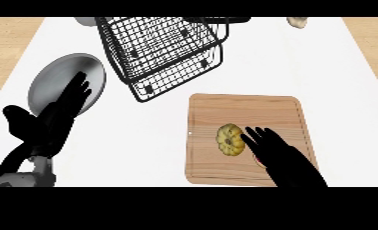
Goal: Pick the cupcake from the cutting board and place it in the tiered basket
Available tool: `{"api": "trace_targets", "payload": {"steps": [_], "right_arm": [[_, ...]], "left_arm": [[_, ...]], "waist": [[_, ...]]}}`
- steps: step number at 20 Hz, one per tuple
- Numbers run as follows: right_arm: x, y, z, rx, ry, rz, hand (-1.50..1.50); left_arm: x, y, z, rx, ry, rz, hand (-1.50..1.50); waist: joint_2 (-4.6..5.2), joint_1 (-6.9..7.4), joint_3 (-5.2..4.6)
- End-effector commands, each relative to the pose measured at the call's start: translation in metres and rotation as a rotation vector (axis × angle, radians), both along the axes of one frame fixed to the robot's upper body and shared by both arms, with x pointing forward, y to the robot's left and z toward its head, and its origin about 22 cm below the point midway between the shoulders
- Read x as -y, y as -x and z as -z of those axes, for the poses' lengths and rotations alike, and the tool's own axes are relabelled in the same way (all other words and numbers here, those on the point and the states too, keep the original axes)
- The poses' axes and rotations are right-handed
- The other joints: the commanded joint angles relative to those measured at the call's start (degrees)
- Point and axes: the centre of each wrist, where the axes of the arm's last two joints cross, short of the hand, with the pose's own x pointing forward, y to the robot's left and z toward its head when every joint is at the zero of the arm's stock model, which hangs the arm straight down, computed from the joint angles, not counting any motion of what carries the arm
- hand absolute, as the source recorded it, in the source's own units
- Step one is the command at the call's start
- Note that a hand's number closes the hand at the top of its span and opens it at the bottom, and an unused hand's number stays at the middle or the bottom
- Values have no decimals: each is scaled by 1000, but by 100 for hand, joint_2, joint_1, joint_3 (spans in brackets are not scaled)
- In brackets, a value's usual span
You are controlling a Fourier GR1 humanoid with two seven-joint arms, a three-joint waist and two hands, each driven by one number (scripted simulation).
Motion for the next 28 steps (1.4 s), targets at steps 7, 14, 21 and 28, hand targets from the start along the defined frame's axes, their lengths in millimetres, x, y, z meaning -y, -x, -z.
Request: {"api": "trace_targets", "payload": {"steps": [7, 14, 21, 28], "right_arm": [[28, -36, 8, 103, 19, 27, -150], [24, -30, 39, -58, 94, -1, 150], [-3, -25, 53, 9, 184, -113, 150], [0, -11, 69, -44, 197, 417, 150]], "left_arm": [[3, 4, -2, 7, 0, -12, 0], [2, -3, 16, 14, -7, -1, 0], [-15, -7, 5, 14, -5, -11, 0], [-14, 7, 10, -14, -4, -50, 0]], "waist": [[-2, -3, -1], [5, -7, -2], [2, -10, -2], [-53, -218, -13]]}}
